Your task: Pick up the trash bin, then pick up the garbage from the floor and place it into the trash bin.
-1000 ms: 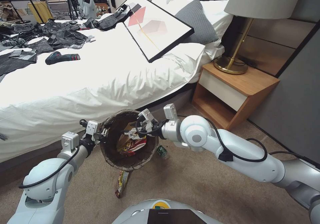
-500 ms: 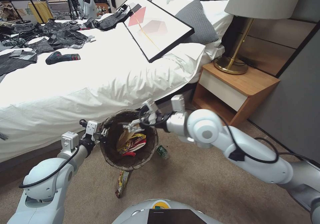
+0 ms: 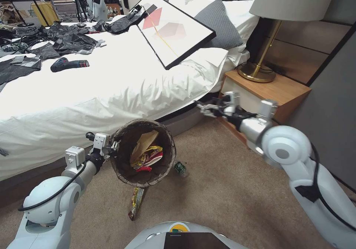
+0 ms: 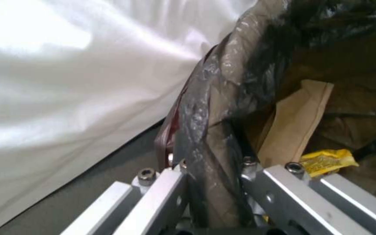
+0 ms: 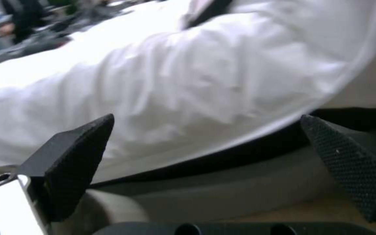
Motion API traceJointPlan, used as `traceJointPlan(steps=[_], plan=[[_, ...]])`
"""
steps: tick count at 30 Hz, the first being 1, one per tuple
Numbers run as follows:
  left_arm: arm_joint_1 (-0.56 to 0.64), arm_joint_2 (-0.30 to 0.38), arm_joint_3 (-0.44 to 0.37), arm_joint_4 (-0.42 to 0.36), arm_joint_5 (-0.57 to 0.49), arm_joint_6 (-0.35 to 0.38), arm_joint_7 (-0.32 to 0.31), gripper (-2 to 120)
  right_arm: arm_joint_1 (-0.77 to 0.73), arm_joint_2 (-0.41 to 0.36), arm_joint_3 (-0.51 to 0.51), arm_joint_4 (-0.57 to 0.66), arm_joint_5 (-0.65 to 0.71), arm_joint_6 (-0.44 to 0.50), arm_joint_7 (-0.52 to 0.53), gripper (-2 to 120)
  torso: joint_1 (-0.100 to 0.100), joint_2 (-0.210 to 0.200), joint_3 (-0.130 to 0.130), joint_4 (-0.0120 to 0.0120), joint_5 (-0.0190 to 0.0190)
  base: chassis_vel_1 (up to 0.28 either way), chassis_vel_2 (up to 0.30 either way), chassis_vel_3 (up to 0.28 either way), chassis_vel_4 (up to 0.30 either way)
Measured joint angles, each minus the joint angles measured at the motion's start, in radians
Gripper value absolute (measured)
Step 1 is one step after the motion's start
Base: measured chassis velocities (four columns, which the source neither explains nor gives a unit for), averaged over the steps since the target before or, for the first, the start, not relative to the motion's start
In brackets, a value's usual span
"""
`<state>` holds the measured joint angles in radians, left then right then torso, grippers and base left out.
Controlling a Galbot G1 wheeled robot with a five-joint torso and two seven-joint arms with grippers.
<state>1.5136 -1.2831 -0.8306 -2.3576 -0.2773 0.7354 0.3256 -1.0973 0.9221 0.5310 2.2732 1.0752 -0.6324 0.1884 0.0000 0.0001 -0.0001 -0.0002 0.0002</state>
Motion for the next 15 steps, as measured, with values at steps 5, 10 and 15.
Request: traceJointPlan(steps=[5, 10, 15], plan=[[0.007, 0.001, 0.0, -0.013, -0.001, 0.0, 0.025, 0, -0.224, 0.089, 0.149, 0.03, -0.107, 0.023, -0.072, 100, 0.0, 0.0, 0.0, -0.0002, 0.0001, 0.0, 0.0, 0.0, 0.0], [0.014, -0.001, 0.004, -0.022, -0.001, 0.0, 0.029, 0, -0.342, 0.194, 0.233, 0.056, -0.166, 0.049, -0.098, 100, 0.0, 0.0, 0.0, 0.0005, -0.0004, 0.0, 0.0, 0.0, 0.0], [0.017, -0.006, 0.009, -0.026, -0.001, 0.0, 0.024, 0, -0.415, 0.3, 0.273, 0.056, -0.278, 0.097, -0.127, 100, 0.0, 0.0, 0.0, 0.0, -0.0003, 0.0, 0.0, 0.0, 0.0]])
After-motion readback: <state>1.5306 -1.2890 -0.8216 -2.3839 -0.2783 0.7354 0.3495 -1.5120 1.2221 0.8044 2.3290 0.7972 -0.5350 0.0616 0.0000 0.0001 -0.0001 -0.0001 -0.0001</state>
